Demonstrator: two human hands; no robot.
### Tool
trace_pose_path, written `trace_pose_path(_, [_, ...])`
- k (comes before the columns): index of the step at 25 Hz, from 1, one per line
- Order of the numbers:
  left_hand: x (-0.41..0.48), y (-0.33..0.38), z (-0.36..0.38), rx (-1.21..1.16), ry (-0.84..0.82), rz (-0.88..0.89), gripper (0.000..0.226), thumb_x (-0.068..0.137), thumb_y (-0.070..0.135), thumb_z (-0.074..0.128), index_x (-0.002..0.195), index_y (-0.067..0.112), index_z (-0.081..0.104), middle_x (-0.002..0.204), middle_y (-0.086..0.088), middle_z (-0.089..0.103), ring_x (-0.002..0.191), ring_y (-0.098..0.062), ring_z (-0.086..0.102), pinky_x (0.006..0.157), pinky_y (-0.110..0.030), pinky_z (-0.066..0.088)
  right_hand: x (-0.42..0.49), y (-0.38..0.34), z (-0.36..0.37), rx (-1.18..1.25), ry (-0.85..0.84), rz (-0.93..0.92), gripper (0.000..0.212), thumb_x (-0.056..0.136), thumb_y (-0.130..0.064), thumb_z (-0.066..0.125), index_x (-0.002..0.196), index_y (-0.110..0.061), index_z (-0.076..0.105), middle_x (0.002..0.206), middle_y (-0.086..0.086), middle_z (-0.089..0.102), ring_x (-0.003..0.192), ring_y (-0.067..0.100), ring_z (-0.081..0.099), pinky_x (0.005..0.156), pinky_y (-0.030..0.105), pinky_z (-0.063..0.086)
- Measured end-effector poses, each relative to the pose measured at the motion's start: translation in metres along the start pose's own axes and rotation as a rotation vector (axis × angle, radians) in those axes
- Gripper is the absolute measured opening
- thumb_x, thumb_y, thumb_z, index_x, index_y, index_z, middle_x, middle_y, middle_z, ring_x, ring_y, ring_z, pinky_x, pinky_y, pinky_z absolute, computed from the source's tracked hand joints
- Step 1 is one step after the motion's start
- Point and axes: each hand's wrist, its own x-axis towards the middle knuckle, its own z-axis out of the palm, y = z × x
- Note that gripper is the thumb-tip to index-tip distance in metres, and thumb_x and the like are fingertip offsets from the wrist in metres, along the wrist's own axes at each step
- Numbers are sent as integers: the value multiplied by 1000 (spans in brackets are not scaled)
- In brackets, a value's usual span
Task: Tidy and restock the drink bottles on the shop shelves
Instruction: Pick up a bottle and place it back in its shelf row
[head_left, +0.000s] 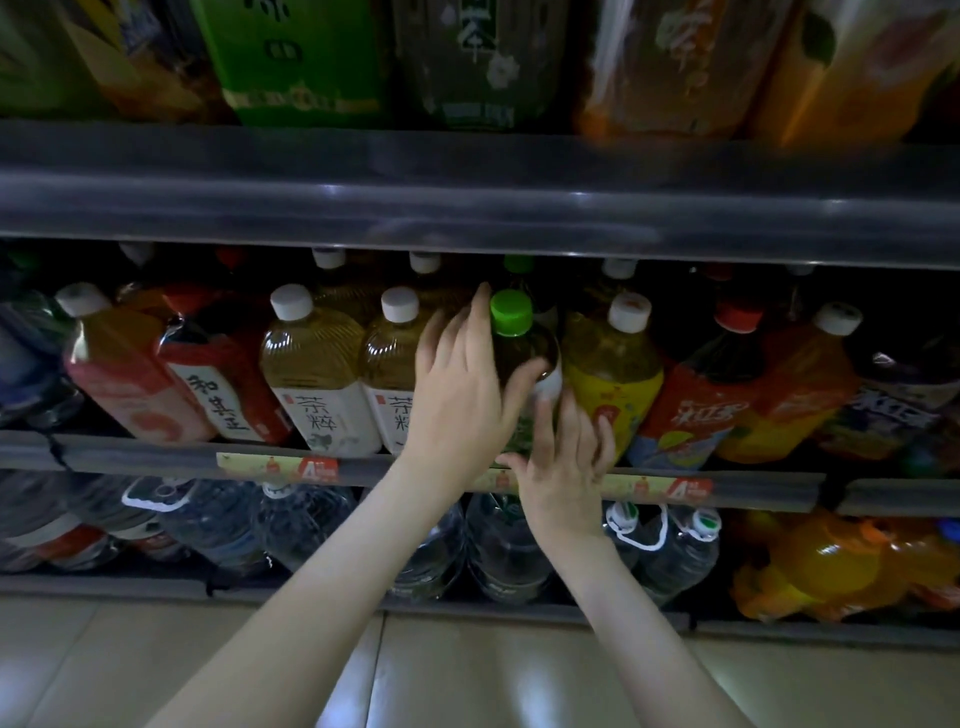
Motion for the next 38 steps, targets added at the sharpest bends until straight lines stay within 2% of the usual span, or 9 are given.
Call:
trace_pose_path(2, [-29, -23, -6, 283, -129, 152, 81, 91, 54, 45, 149, 5, 16, 148, -19, 36, 140, -30, 27, 114, -57, 3, -3, 2, 2, -40, -20, -29, 128, 60, -36, 87, 152, -20, -1, 144, 20, 26, 131, 32, 32, 111, 52, 14])
trace_pose_path(5, [-60, -60, 2, 538, -250, 313, 101, 77, 69, 48, 152, 21, -1, 154, -19, 20, 146, -33, 2, 108, -65, -10, -9, 14, 12, -78, -76, -91, 128, 60, -48, 83, 153, -27, -3, 160, 13, 1, 148, 26, -2, 114, 52, -5])
trace_pose_path(10, [-62, -72, 44, 618, -74, 338, 120, 64, 72, 65, 152, 24, -2, 154, -21, 7, 144, -35, -11, 108, -63, -13, -7, 33, 28, -36, -58, -181, 95, 79, -63, 51, 152, -34, -3, 157, 5, 5, 146, 18, -19, 111, 48, -16])
trace_pose_path(17, [-75, -100, 51, 587, 69, 453, 82, 84, 46, 60, 150, 29, 14, 156, -13, 14, 146, -24, -8, 104, -75, 2, -5, 33, 45, -98, 69, -200, 109, 72, -50, 73, 153, -31, 2, 159, 3, -3, 146, 23, -18, 111, 52, -20])
trace_pose_path(22, [-82, -63, 60, 470, 115, 374, 72, 87, 47, 53, 149, 25, 23, 156, -17, 8, 146, -31, -4, 108, -69, 0, -18, 45, 26, -74, 159, -240, 65, 93, -38, 52, 151, -29, 24, 158, 8, 15, 147, 26, 5, 114, 55, 0])
trace_pose_path(26, [-67, 2, 82, 333, 276, 419, 63, 92, 44, 50, 149, 26, 28, 157, -13, 13, 146, -31, 7, 111, -65, 2, 17, 91, -21, 16, 479, 63, 63, 98, -36, 49, 150, -11, 24, 153, 21, 23, 141, 35, 21, 113, 48, 17])
trace_pose_path(33, [-30, 43, 123, 438, 218, 373, 80, 84, 63, 52, 150, 30, 23, 157, -11, 16, 145, -30, 11, 112, -63, -1, 64, 143, -55, 254, 97, 161, 81, 86, -49, 56, 151, -21, 17, 133, 15, 48, 124, 32, 45, 101, 46, 42])
trace_pose_path(36, [-31, 38, 120, 455, 170, 390, 86, 81, 74, 40, 151, 28, 22, 157, -11, 16, 146, -31, 9, 112, -64, 1, 49, 142, -71, 360, 332, 102, 53, 85, -49, 56, 118, -9, 53, 106, 5, 55, 105, 23, 52, 93, 35, 44])
trace_pose_path(38, [-41, 39, 120, 424, 155, 418, 91, 77, 78, 37, 151, 28, 20, 158, -9, 14, 146, -31, 6, 111, -64, -3, 26, 134, -77, 372, 542, 32, 38, 90, -42, 54, 99, -6, 57, 94, 1, 52, 90, 19, 52, 85, 25, 41])
